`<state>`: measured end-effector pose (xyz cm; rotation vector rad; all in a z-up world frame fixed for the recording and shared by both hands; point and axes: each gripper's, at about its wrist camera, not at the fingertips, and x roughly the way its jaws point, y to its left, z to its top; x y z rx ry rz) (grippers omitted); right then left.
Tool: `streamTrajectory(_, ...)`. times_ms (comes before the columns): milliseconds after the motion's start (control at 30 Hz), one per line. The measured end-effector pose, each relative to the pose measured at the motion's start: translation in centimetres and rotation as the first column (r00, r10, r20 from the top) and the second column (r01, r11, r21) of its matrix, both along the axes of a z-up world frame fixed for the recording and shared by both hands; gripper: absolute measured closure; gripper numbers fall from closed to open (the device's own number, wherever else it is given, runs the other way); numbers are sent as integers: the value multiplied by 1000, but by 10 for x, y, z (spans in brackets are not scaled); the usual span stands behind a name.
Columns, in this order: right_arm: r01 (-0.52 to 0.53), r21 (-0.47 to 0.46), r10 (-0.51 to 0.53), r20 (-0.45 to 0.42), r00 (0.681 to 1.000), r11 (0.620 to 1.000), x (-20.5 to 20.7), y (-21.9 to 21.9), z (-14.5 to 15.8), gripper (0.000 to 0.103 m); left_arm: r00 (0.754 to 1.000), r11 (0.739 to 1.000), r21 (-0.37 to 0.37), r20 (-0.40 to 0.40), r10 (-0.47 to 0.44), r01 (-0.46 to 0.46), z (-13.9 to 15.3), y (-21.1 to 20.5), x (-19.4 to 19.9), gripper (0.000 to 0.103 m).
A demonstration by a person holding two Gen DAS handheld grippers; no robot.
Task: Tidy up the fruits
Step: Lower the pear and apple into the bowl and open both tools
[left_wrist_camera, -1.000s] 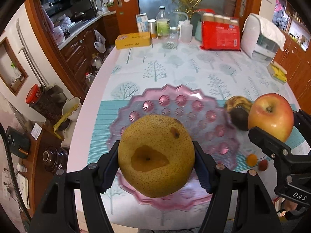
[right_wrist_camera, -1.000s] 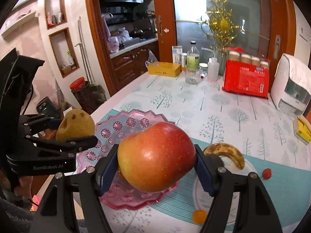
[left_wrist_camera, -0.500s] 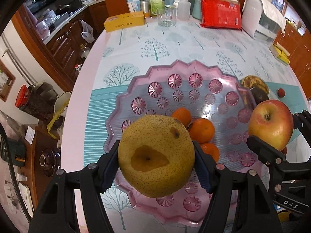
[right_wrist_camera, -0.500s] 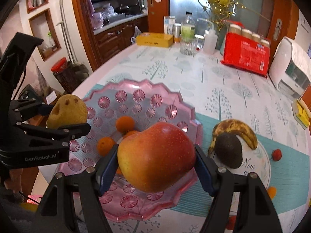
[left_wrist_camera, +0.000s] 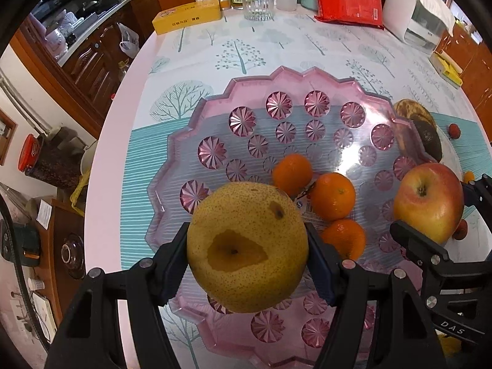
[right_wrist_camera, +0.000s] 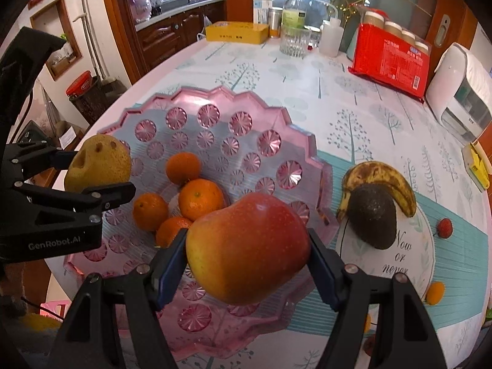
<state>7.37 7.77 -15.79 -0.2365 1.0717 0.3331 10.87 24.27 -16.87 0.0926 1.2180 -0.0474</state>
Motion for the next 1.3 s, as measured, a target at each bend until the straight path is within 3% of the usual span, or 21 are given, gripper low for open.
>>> streamTrajectory(400, -55, -36, 53, -64, 997, 998, -2, 15, -21, 29, 999, 1000, 16, -47, 3, -2, -18, -1, 5, 34)
streamTrajectory(467, -71, -36, 68, -77, 995, 997, -3, 18, -24, 29, 999, 999, 37, -35, 7, -5, -16, -2, 5, 27)
streamTrajectory(567, -74, -47, 71, -70, 995, 996, -6, 20, -24, 29, 1000, 999, 43, -6, 14, -13, -8, -1, 4, 18)
streamTrajectory(900, -68, -1, 68, 28, 997, 998, -15, 14, 1, 23, 999, 999, 35, 13, 36, -36, 7, 3, 0, 17)
streamTrajectory(1300, -42, 16, 41, 47, 998, 999, -23, 6, 9, 23, 999, 999, 43, 44, 29, -31, 18, -7, -9, 17)
